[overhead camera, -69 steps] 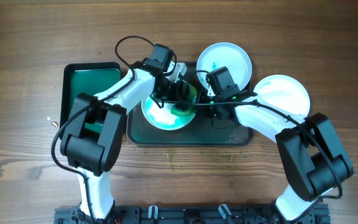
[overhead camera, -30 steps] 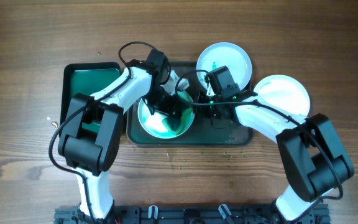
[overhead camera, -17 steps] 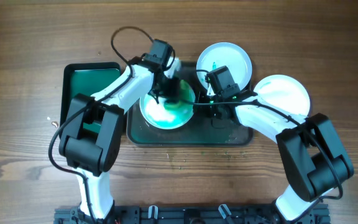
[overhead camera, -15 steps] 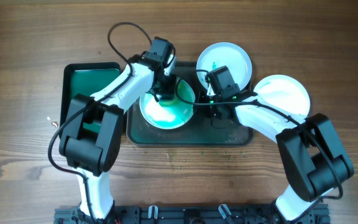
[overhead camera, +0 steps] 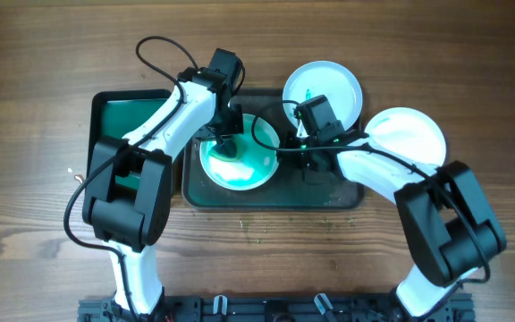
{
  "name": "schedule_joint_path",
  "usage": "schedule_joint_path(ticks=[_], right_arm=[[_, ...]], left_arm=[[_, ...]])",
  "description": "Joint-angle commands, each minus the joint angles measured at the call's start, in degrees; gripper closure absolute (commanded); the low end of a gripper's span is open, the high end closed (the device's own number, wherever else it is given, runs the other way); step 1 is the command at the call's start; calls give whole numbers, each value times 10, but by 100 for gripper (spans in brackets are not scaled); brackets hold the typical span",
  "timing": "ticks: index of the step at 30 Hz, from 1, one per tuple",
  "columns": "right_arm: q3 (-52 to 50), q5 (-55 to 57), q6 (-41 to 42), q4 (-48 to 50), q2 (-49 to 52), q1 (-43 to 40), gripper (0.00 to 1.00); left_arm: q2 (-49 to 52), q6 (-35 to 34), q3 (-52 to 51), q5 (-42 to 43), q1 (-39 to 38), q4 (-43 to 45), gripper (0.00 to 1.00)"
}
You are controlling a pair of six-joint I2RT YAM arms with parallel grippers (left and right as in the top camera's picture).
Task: Clean dirty plates on tray and stack at the side
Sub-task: 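Scrub the held plate with the sponge in the left gripper, then lift the left gripper away and raise the plate with the right gripper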
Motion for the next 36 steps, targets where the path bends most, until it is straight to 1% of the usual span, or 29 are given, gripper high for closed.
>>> schedule_joint_path(ticks=[1, 6, 8, 16, 20, 25, 27, 30, 33, 36], right_arm=[[-5, -6, 5, 4, 32, 1, 94], [-5, -10, 5, 6, 32, 1, 96], [-5, -10, 5, 5, 32, 1, 96], [-5, 2, 2, -18, 7, 1, 96], [-5, 41, 1, -47, -24, 5, 96], [-5, 159, -31, -110, -111, 33, 96], [-5, 247, -43, -155, -161, 55, 96], [-5, 352, -58, -205, -207, 80, 96], [-5, 448, -58, -254, -245, 96, 96], [4, 503, -60, -293, -262, 104, 96]], left_arm=[[6, -11, 4, 40, 2, -5, 96], [6, -11, 5, 37, 3, -1, 96], [4, -11, 12, 23, 10, -9, 96], [-46, -9, 103, 7, 79, -106, 96], [-71, -9, 112, 7, 93, -146, 96], [-72, -9, 112, 7, 94, -160, 96], [-72, -9, 111, 7, 94, -160, 96], [-71, -9, 111, 7, 94, -160, 96], [-71, -9, 111, 7, 94, -160, 96], [-71, -9, 111, 7, 94, -158, 96]])
